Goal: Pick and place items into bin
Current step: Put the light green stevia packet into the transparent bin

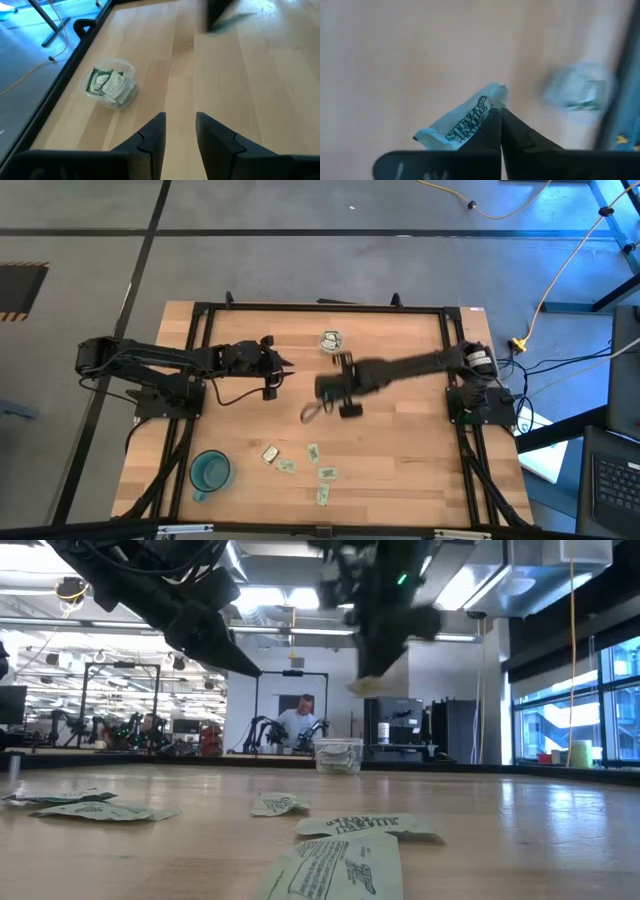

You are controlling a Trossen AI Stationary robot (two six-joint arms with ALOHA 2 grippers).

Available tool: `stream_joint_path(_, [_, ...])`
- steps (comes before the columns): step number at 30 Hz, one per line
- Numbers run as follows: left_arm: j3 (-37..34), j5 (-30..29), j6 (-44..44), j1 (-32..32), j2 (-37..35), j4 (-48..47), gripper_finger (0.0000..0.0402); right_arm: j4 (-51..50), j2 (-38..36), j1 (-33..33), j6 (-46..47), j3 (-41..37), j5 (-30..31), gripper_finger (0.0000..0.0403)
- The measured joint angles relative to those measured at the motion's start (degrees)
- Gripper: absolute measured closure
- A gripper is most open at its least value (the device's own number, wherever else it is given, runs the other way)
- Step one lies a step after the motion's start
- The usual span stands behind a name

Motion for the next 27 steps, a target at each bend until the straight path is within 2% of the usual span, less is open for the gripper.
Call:
stream_joint_path(7, [0.0,-0.1,0.0,0.0,0.0,-0.9,0.0300,15.6,0.0,-13.9,-16.0,-3.4,1.1,0.0403])
stream_joint_path(12, [0.0,-0.1,0.0,0.0,0.0,-0.9,0.0300,24.8,0.1,-20.0,-22.0,-7.5,-0.1,0.0403])
stream_joint_path(16, [0.0,-0.1,0.0,0.0,0.0,-0.9,0.0300,29.1,0.2,-22.1,-24.4,-11.2,-4.3,0.0403])
stream_joint_path(27, [0.0,-0.1,0.0,0.0,0.0,-0.9,0.0300,35.0,0.2,-22.2,-26.5,-14.2,-4.7,0.0403])
